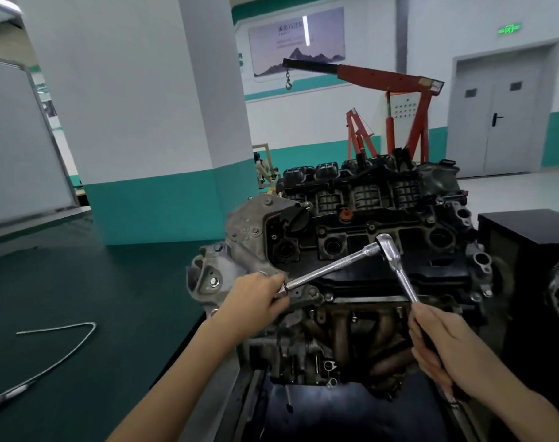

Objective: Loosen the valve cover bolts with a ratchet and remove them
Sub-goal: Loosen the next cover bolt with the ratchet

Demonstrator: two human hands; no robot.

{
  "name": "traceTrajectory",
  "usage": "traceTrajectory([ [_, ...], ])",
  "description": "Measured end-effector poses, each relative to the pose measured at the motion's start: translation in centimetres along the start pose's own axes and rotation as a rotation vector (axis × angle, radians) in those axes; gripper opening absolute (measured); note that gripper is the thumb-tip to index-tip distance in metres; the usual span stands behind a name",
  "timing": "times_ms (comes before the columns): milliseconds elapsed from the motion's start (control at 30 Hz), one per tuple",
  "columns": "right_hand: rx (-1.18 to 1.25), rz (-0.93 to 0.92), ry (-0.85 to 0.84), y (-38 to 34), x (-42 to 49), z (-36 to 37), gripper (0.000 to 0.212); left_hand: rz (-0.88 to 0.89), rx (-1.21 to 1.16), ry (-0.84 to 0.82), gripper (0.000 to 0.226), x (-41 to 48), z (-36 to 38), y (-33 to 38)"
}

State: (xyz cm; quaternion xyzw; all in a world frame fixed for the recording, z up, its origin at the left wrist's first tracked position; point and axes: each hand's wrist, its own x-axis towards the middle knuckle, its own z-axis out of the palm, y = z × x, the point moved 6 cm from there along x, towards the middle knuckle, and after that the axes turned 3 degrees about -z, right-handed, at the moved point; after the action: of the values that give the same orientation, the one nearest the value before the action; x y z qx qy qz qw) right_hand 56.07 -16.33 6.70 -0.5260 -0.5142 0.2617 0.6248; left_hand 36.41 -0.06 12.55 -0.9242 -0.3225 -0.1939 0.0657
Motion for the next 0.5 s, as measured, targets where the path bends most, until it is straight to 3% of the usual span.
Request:
traceTrajectory([
  [167, 0.004, 0.045, 0.03, 0.6, -0.9, 1.2, 0.047, -0.085, 0.063, 0.116, 0.021, 0.0, -0.4, 0.1],
  [233, 0.035, 0.093, 0.039, 1.7, -1.6, 1.6, 0.045, -0.087, 0.224, 0.096, 0.022, 0.1, -0.5, 0.4],
  [300, 0.032, 0.127, 0.021, 1.7, -2.2, 1.3, 0.046, -0.064, 0.211, 0.018, 0.024, -0.7, 0.2, 1.0],
  [367, -0.045, 0.097, -0.006, 0.6, -2.4, 0.7, 0.047, -0.038, -0.123, -0.163, 0.022, -1.5, 1.6, 1.0],
  [433, -0.14, 0.04, -0.022, -0.8, -2.4, 0.2, 0.045, -0.084, -0.639, -0.474, 0.023, -2.3, 2.7, 0.5],
  [500, -0.191, -0.005, -0.019, -1.7, -2.3, 0.1, 0.043, -0.17, -0.969, -0.762, 0.035, -3.2, 3.4, 0.4],
])
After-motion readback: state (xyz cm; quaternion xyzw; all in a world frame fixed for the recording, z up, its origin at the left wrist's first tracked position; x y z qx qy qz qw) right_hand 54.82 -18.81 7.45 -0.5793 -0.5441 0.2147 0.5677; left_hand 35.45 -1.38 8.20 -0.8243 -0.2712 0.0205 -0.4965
